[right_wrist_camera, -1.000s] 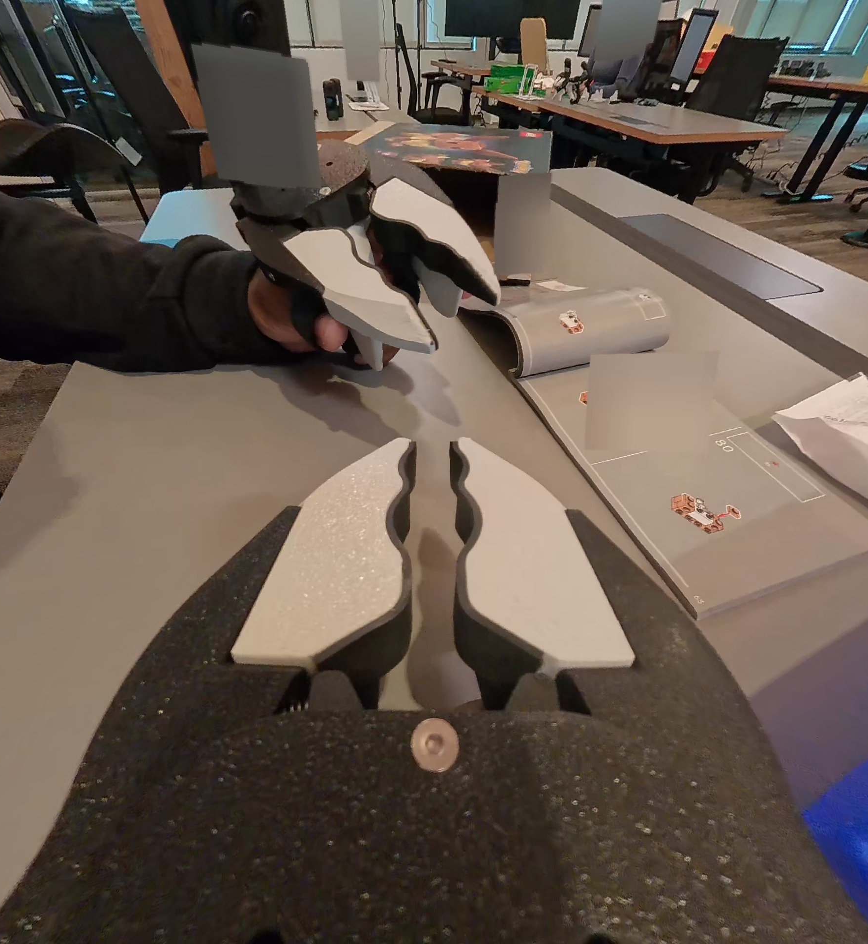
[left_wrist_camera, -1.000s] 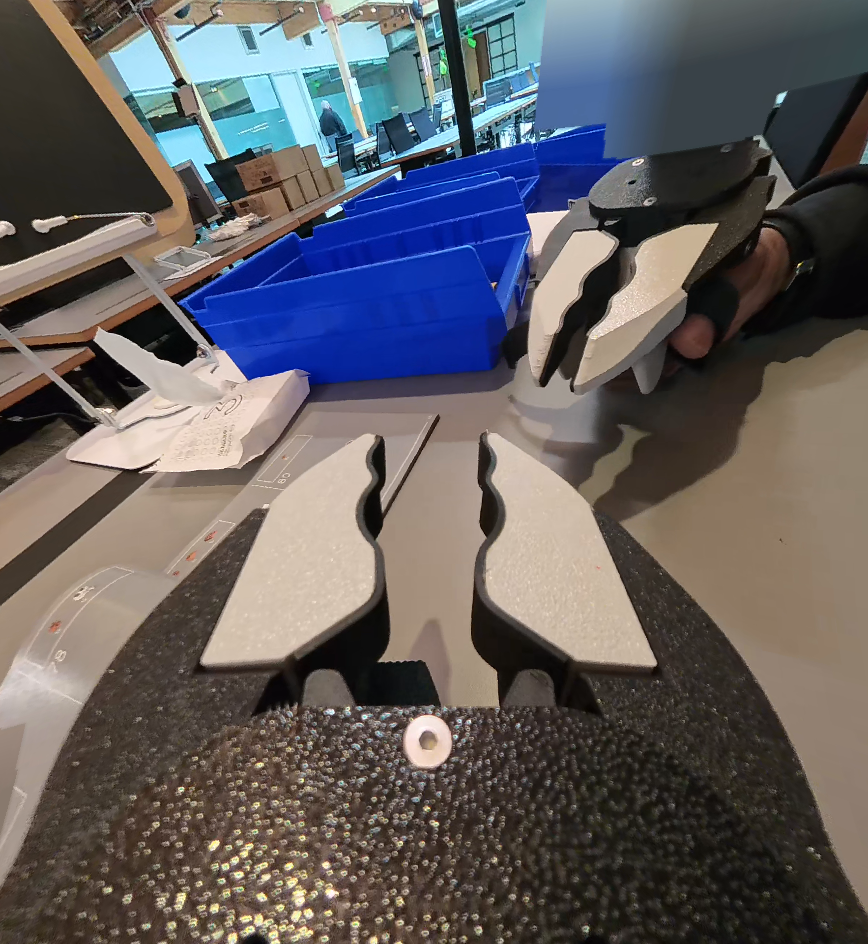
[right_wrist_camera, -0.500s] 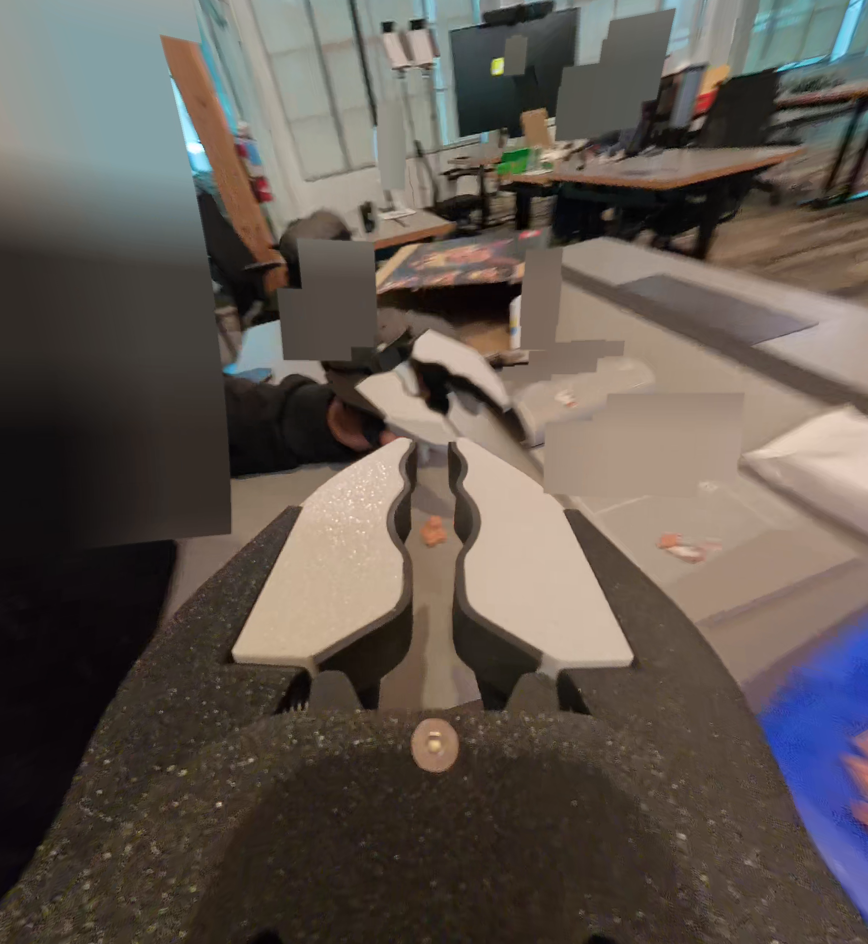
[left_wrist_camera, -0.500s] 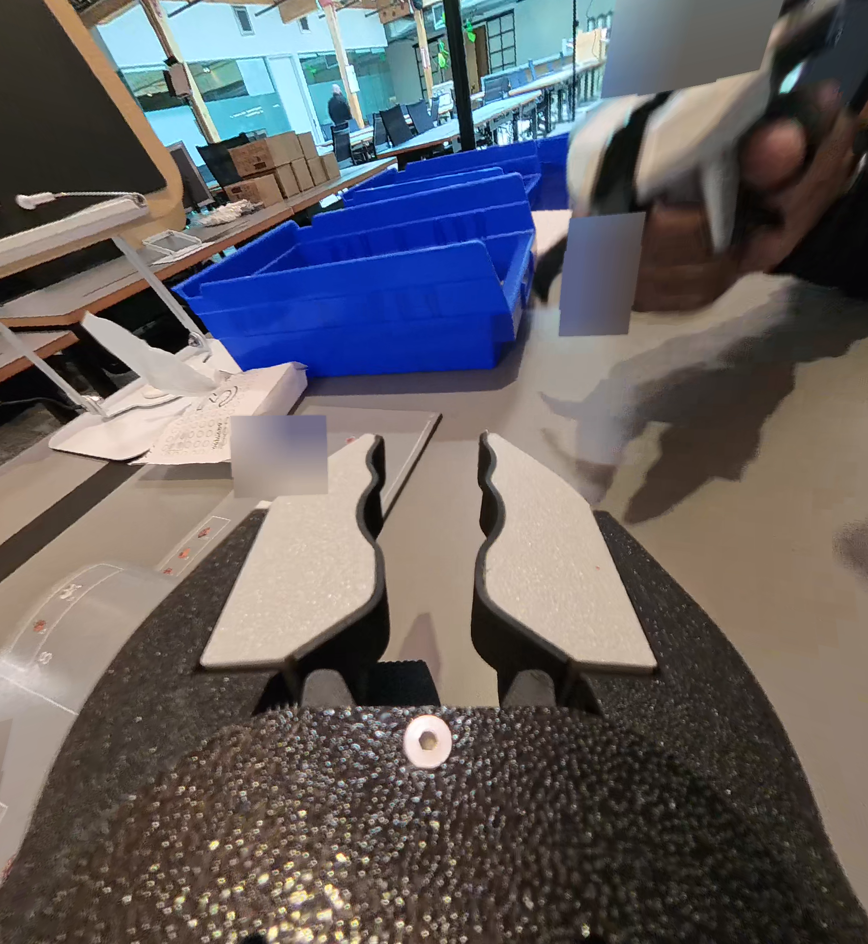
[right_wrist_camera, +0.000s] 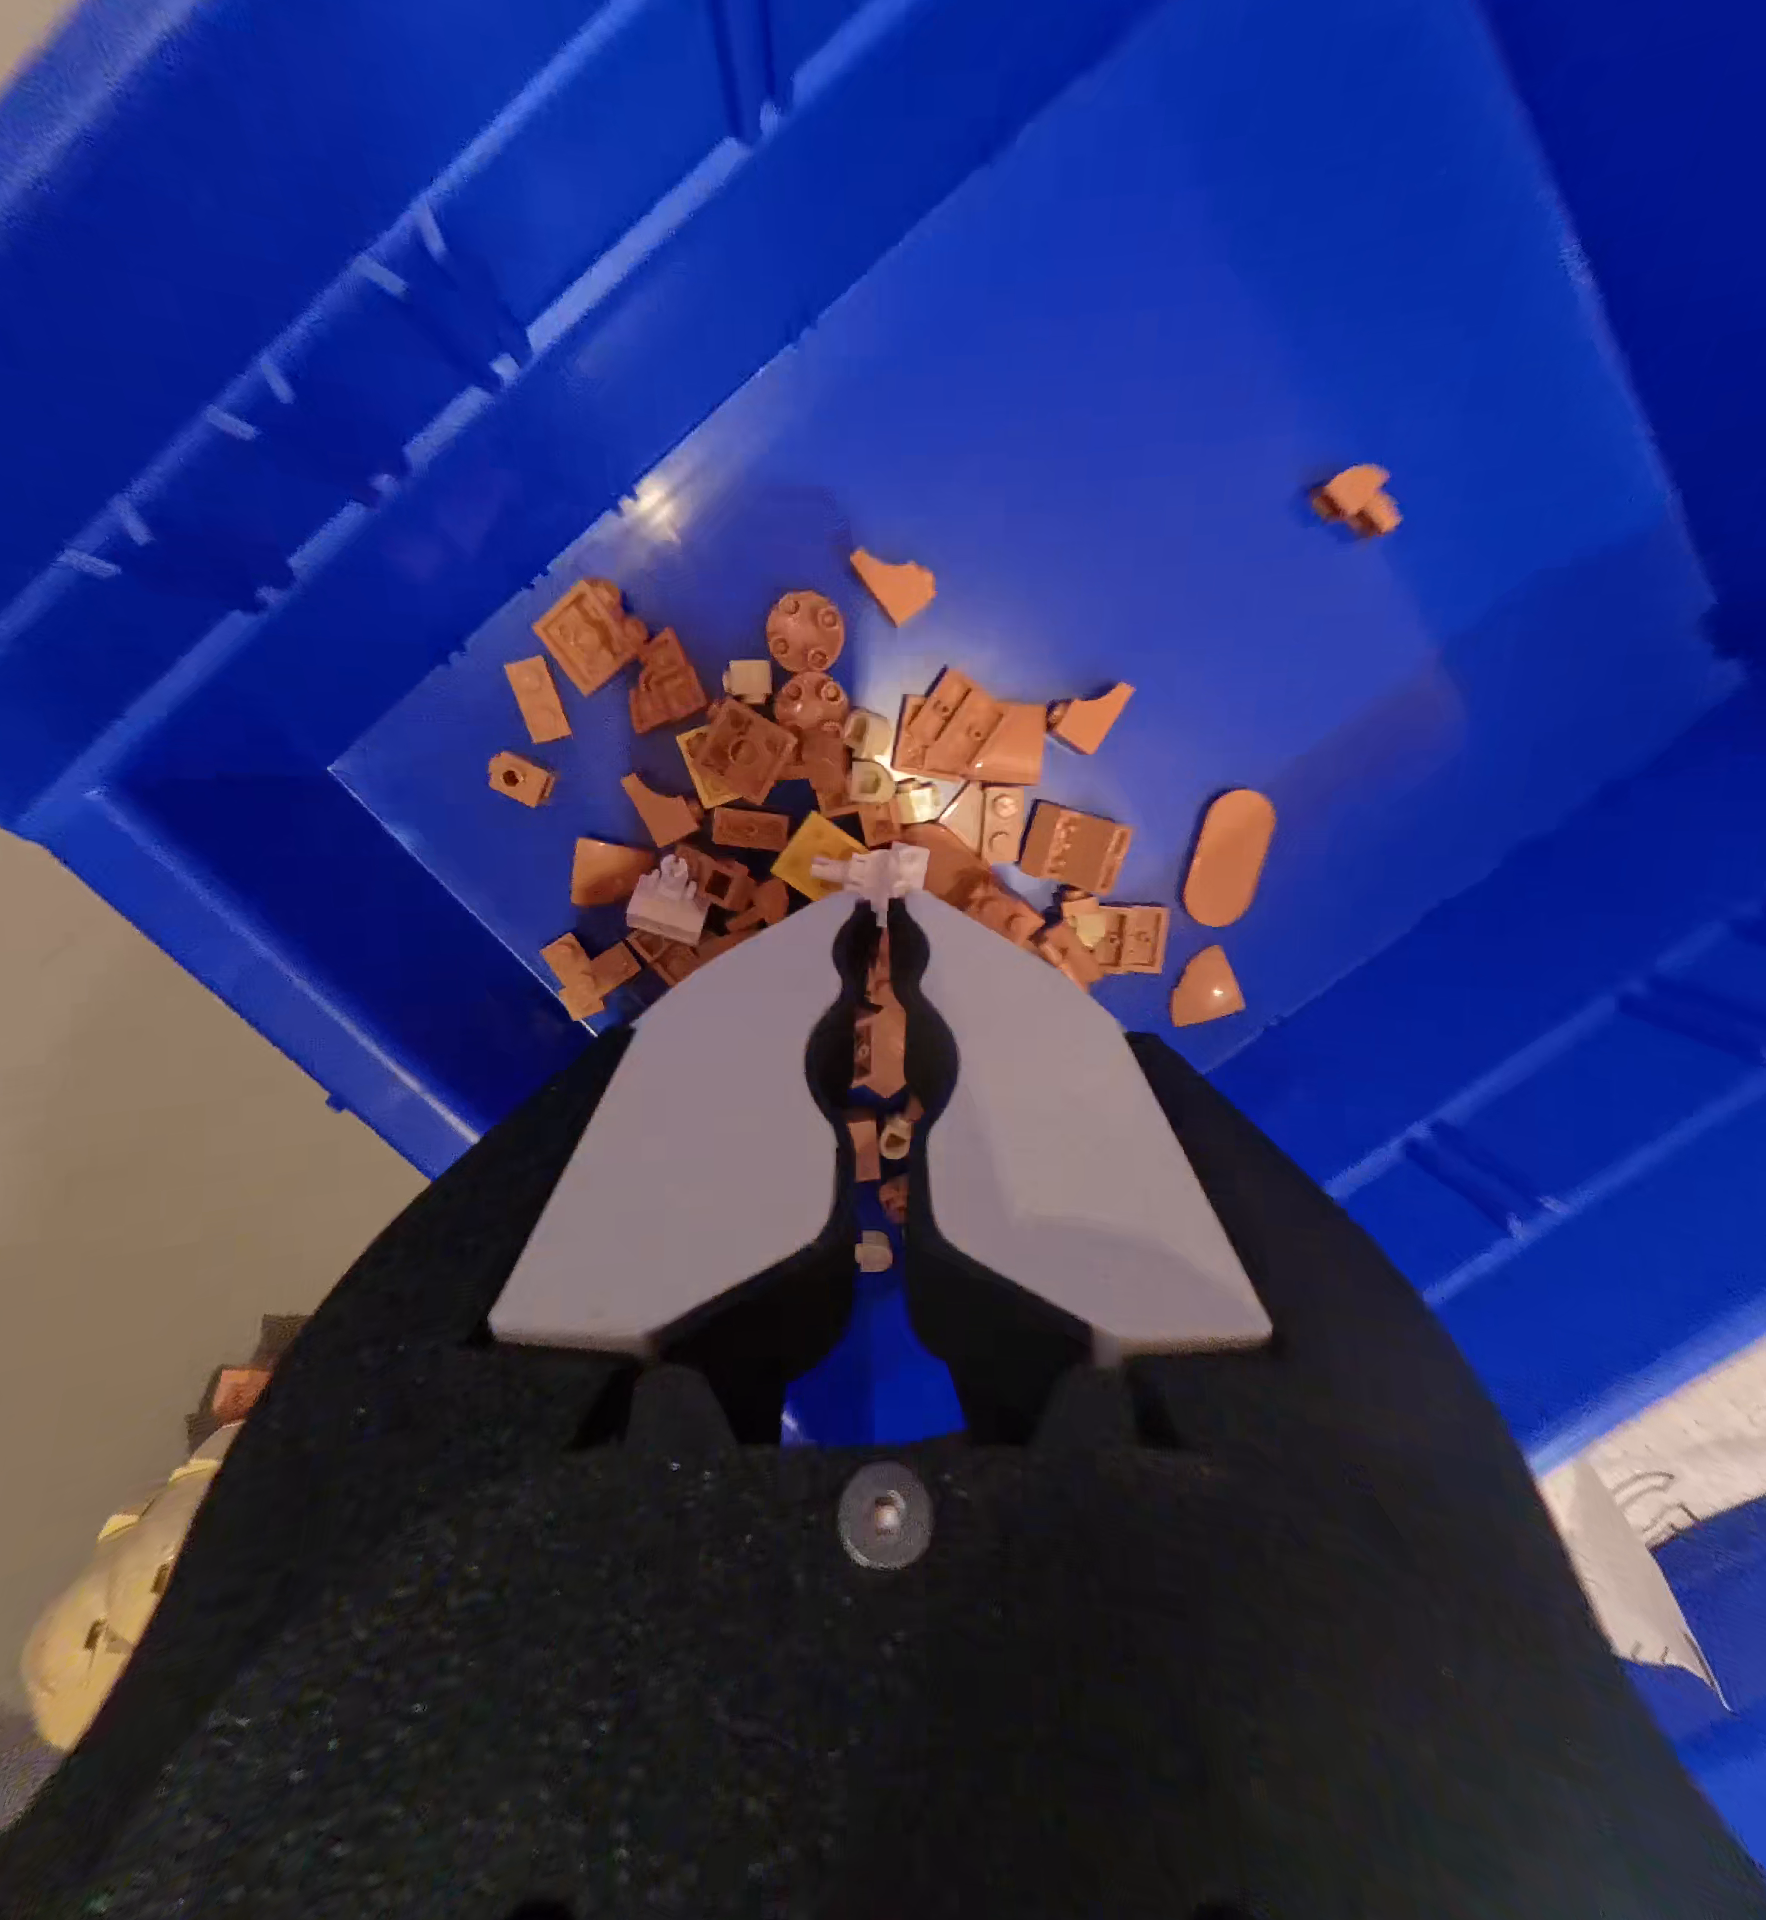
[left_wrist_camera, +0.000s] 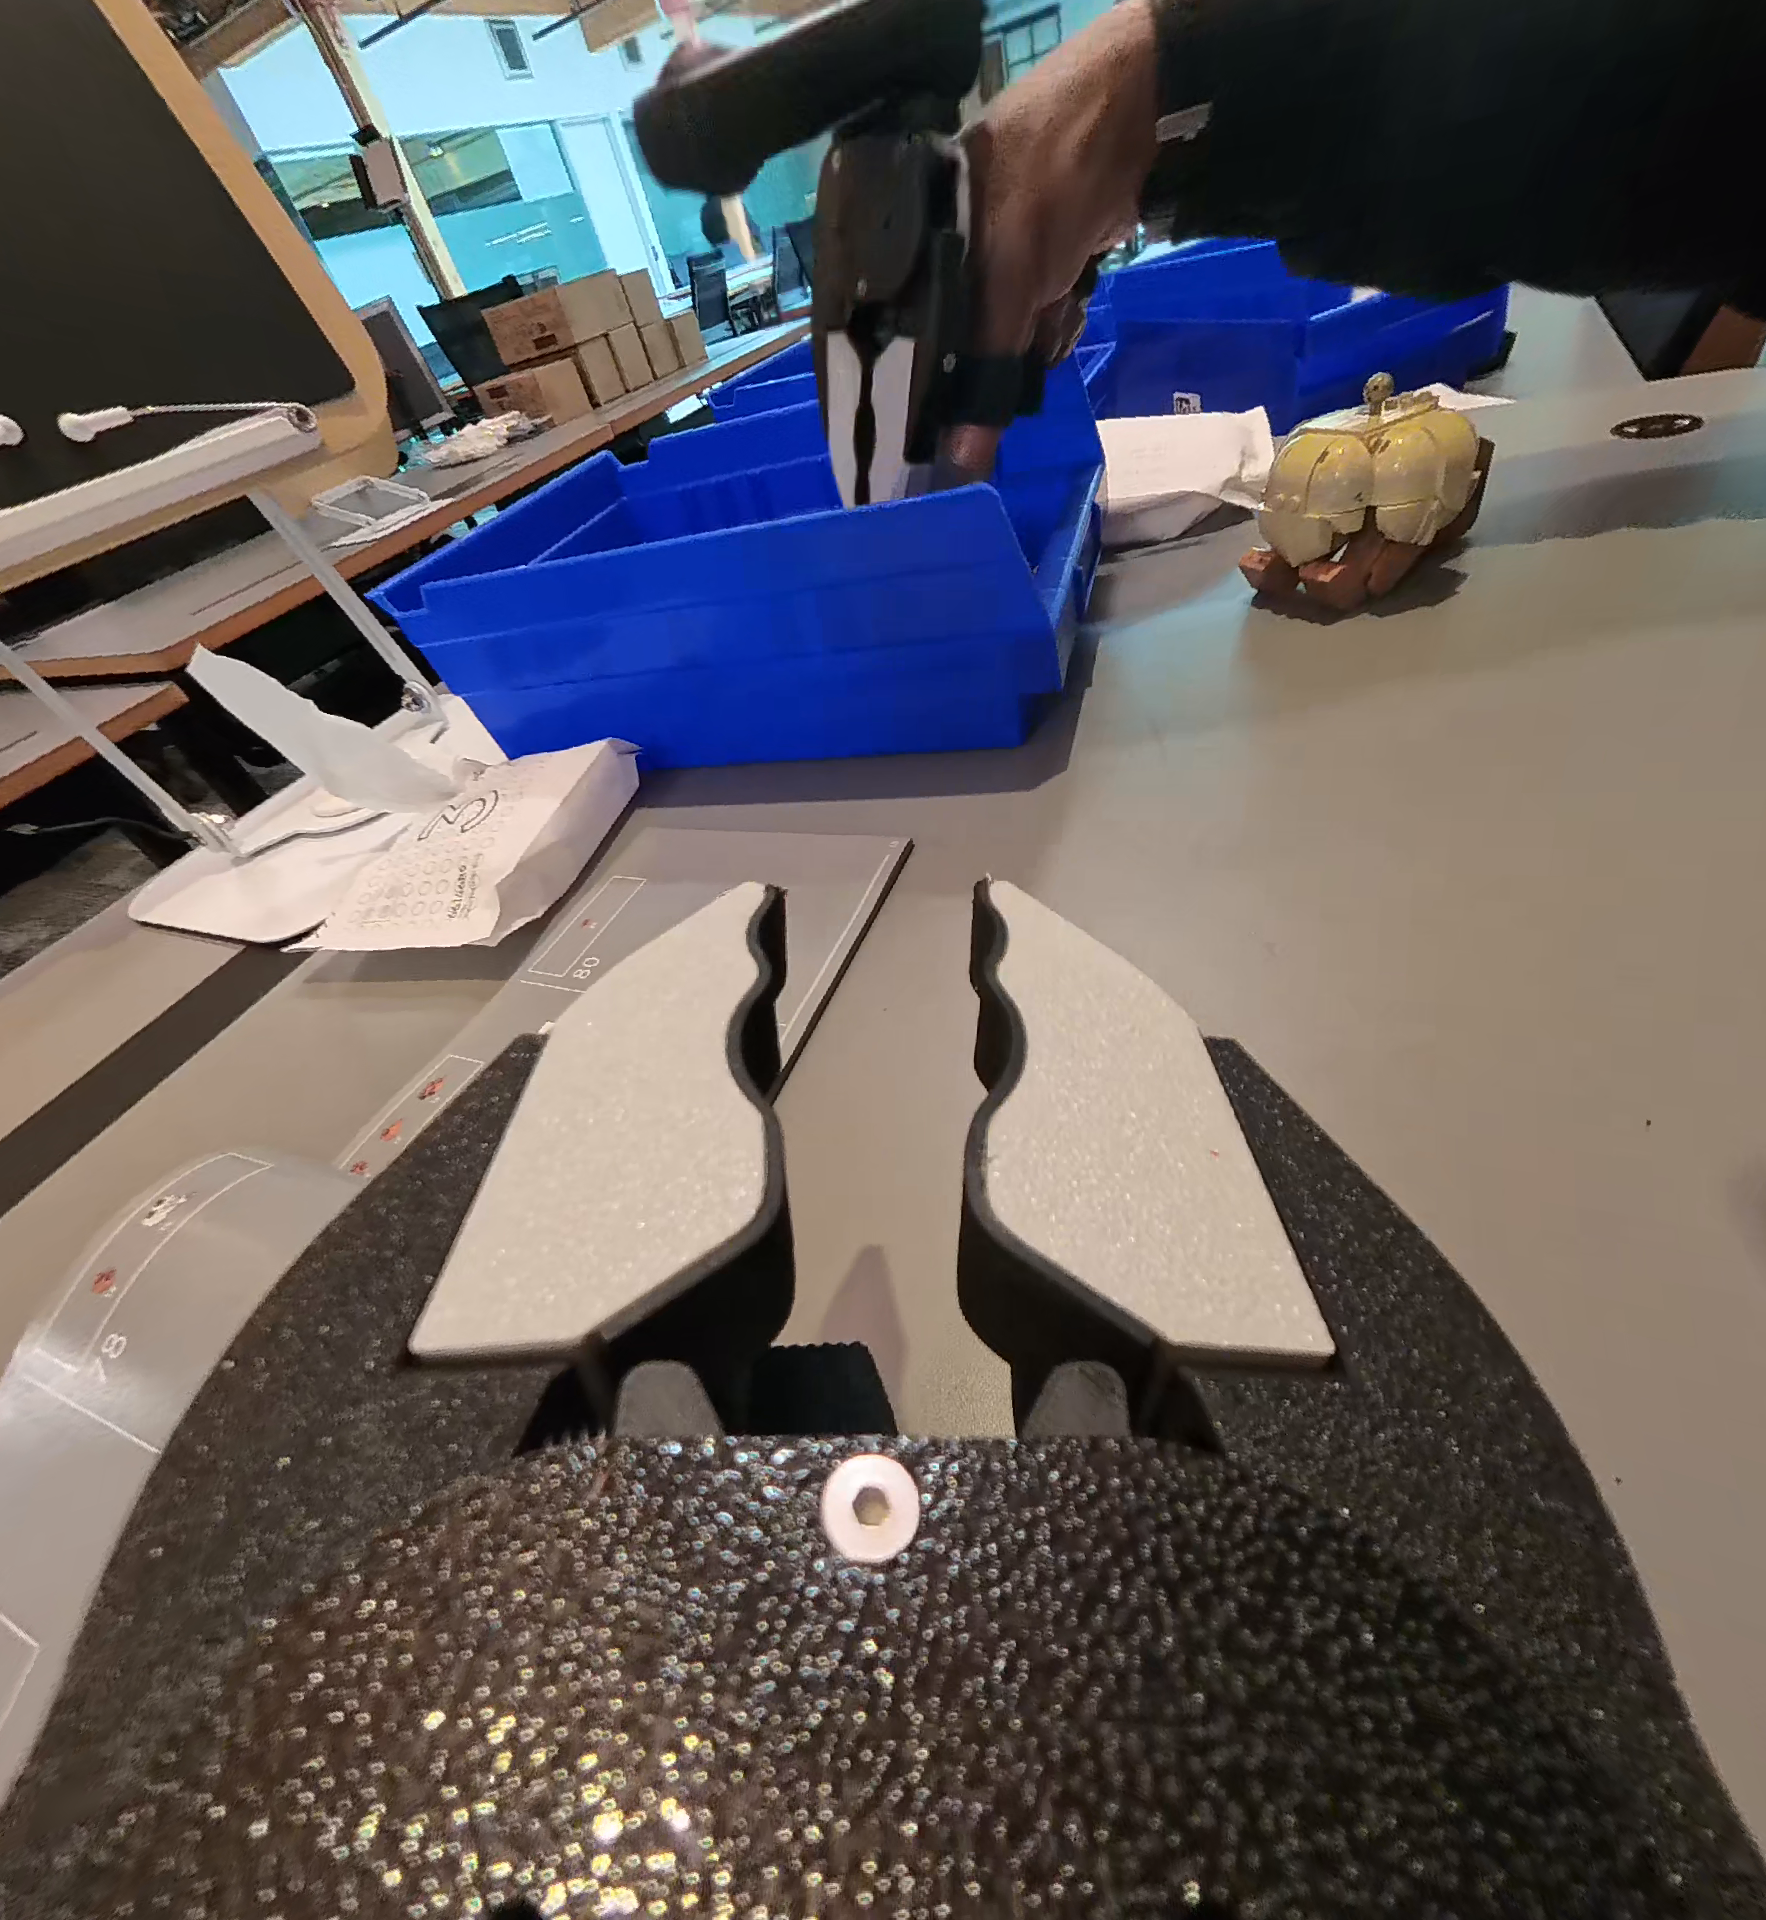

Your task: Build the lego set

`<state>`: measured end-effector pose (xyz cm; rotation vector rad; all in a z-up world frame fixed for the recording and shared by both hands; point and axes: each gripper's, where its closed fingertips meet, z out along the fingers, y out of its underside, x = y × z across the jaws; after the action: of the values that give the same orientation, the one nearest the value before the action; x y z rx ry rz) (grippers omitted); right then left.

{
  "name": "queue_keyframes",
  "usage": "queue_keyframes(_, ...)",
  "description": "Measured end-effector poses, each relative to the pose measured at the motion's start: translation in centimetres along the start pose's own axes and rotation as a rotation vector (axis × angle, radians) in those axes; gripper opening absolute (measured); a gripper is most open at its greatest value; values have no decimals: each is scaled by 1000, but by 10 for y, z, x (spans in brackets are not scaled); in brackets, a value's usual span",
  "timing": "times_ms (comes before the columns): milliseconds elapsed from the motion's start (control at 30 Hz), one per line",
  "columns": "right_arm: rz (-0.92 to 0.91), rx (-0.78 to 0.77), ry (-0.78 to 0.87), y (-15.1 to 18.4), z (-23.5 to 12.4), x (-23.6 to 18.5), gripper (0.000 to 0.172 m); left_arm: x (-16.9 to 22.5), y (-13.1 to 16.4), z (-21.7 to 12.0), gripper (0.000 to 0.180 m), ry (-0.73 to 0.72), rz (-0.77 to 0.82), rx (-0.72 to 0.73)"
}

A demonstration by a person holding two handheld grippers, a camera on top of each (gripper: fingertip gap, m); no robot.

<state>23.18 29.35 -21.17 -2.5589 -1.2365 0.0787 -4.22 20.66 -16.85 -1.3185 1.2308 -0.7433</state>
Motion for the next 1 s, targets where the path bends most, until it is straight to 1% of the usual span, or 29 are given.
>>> queue_keyframes(167, 15, -74, -68, 8, 17, -3, 13, 0, 1, 1, 33, -2, -3, -11)
queue_keyframes(267, 33, -60, -67, 6, 17, 0, 18, -1, 2, 2, 32, -5, -1, -18)
queue_keyframes(500, 18, -117, -40, 12, 25, 5, 19, -1, 3, 5, 31, -18, 10, -28)
queue_keyframes(600, 4, -127, -24, 12, 30, 6, 13, -2, 3, 6, 31, -25, 14, -30)
queue_keyframes(733, -8, -93, 4, 4, 27, 8, 12, -3, 3, 7, 31, -35, 26, -32)
queue_keyframes(867, -23, -43, 10, 0, 11, 5, 13, -3, 5, 8, 30, -47, 41, -44)
queue_keyframes(933, -37, 12, -15, -1, -2, -5, 13, -3, 6, 9, 30, -52, 49, -52)
queue_keyframes(1000, -36, 112, -97, -6, -18, -26, 13, -3, 6, 10, 30, -57, 57, -57)
